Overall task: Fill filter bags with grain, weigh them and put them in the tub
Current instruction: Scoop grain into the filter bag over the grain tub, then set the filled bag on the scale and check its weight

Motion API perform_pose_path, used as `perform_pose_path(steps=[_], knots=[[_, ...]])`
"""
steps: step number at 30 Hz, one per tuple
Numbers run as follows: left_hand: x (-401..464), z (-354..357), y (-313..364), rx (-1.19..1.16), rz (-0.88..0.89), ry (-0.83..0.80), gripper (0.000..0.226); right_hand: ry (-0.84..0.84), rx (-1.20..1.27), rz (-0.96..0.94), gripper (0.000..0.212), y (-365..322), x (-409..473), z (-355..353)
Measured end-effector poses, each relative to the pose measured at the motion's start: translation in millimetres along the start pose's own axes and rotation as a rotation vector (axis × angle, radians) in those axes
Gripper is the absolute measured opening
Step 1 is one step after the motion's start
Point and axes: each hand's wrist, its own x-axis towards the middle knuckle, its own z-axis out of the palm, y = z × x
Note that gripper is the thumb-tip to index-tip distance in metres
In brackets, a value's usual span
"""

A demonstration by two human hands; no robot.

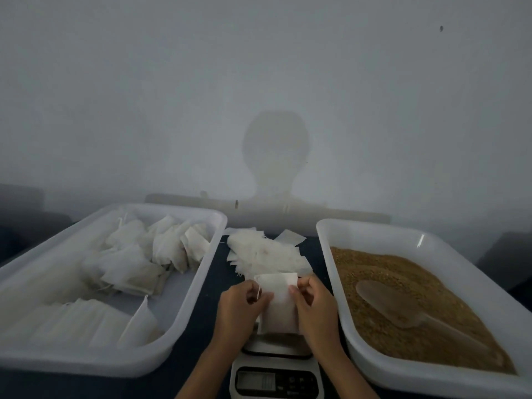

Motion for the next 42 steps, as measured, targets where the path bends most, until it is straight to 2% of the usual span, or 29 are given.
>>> perform_pose_path(steps=[6,12,15,17,19,22,25,26,29,42], knots=[[-0.5,2.3,-9.9,0.125,0.067,0.031,0.042,-0.031,-0.018,-0.028,0.017,11.6,-2.7,2.4],[1.6,3.1,-18.9,0.182,0.064,0.043,0.022,-0.093,-0.008,-0.004,0.026,20.7,-4.0,-1.6],[3.8,1.1,-20.5,0.039,0.045,0.053,0.034,-0.116,0.058,0.034,0.009,24.9,-2.4,-4.6],[5.9,-2.8,-22.5,-0.130,0.009,0.065,0.040,-0.111,0.212,0.116,0.017,25.4,-1.7,-8.5],[8.1,-7.3,-26.8,-0.281,-0.041,0.099,0.035,-0.116,0.345,0.192,0.027,25.7,-3.2,-12.1],[8.3,-13.4,-33.0,-0.496,-0.170,0.120,0.023,-0.113,0.430,0.275,0.049,23.9,-3.7,-14.7],[7.3,-16.1,-39.6,-0.635,-0.275,0.122,0.019,-0.103,0.487,0.318,0.060,18.1,-1.1,-15.2],[7.3,-16.7,-42.0,-0.666,-0.295,0.129,0.019,-0.111,0.494,0.327,0.062,18.1,-1.0,-15.2],[8.4,-17.6,-46.0,-0.729,-0.328,0.157,0.017,-0.103,0.522,0.340,0.043,25.8,-5.3,-15.3],[10.4,-16.1,-51.8,-0.807,-0.341,0.196,0.021,-0.135,0.559,0.330,0.045,35.7,-8.5,-13.3]])
